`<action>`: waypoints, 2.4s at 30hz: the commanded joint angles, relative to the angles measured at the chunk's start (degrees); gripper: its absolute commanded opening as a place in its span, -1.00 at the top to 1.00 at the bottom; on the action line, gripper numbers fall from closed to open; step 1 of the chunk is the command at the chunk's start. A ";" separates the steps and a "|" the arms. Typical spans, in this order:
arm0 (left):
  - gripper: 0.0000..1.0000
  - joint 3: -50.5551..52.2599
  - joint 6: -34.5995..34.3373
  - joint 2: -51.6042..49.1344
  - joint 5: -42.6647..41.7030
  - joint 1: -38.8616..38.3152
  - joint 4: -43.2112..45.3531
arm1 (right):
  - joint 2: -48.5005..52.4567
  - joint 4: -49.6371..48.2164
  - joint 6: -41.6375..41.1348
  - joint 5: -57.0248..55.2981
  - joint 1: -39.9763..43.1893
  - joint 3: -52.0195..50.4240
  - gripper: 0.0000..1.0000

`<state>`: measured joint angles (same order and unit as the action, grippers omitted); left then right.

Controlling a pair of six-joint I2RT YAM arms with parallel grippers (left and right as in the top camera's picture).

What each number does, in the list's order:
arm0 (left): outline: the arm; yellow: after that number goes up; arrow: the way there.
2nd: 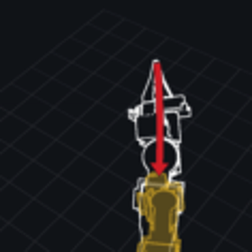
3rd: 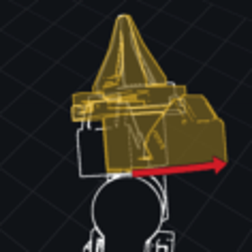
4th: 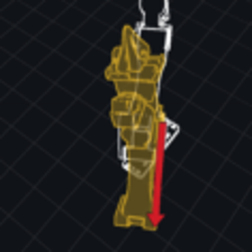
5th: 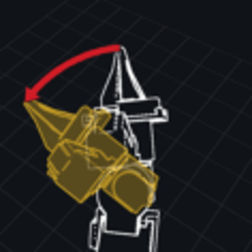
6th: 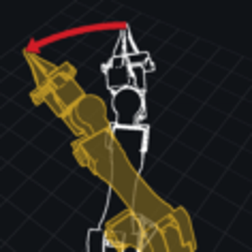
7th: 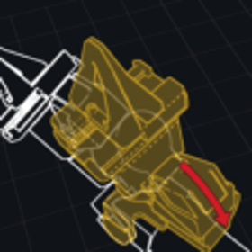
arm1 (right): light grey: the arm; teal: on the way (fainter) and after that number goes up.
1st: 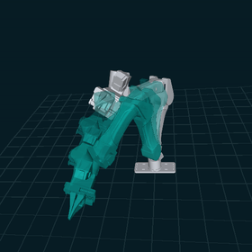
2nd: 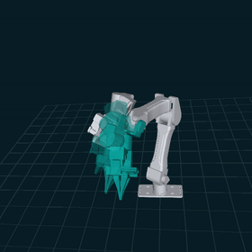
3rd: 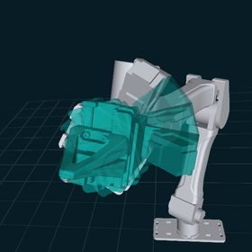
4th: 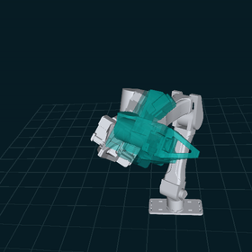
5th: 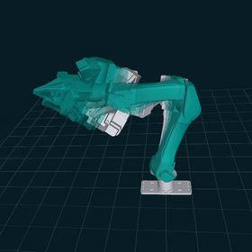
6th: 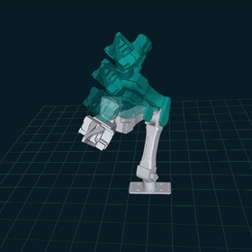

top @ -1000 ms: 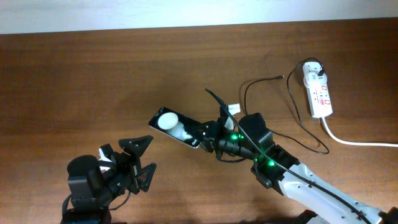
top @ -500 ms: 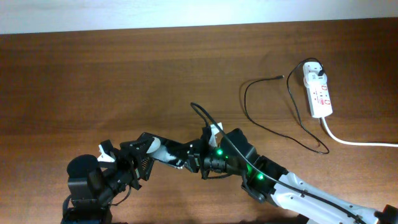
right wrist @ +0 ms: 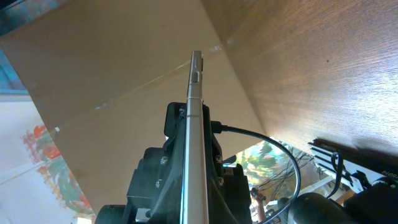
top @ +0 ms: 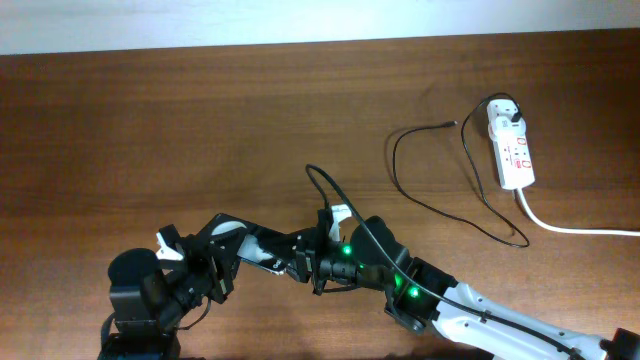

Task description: Plug charger to phone and switch on socket

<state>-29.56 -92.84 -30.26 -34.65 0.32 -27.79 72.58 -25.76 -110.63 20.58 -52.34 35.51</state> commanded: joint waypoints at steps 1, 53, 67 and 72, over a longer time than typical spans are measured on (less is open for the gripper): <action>1.00 0.26 -0.39 -0.04 0.59 -0.33 0.13 | -1.07 -0.59 1.73 0.83 -0.70 0.72 0.67; 1.00 -10.45 56.46 -58.23 -21.40 -6.67 19.98 | 60.17 64.74 74.84 -18.64 41.83 65.09 0.92; 1.00 -10.45 56.43 -58.23 -20.41 -6.67 19.98 | 58.93 77.61 81.61 -30.71 24.22 65.07 -0.16; 1.00 -10.45 56.43 -58.23 -20.44 -6.67 19.98 | 59.95 76.72 76.46 -27.63 24.33 64.67 0.11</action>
<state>-39.00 -37.28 -88.68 -53.98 -6.31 -7.97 130.89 50.50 -31.38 -8.95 -28.25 101.19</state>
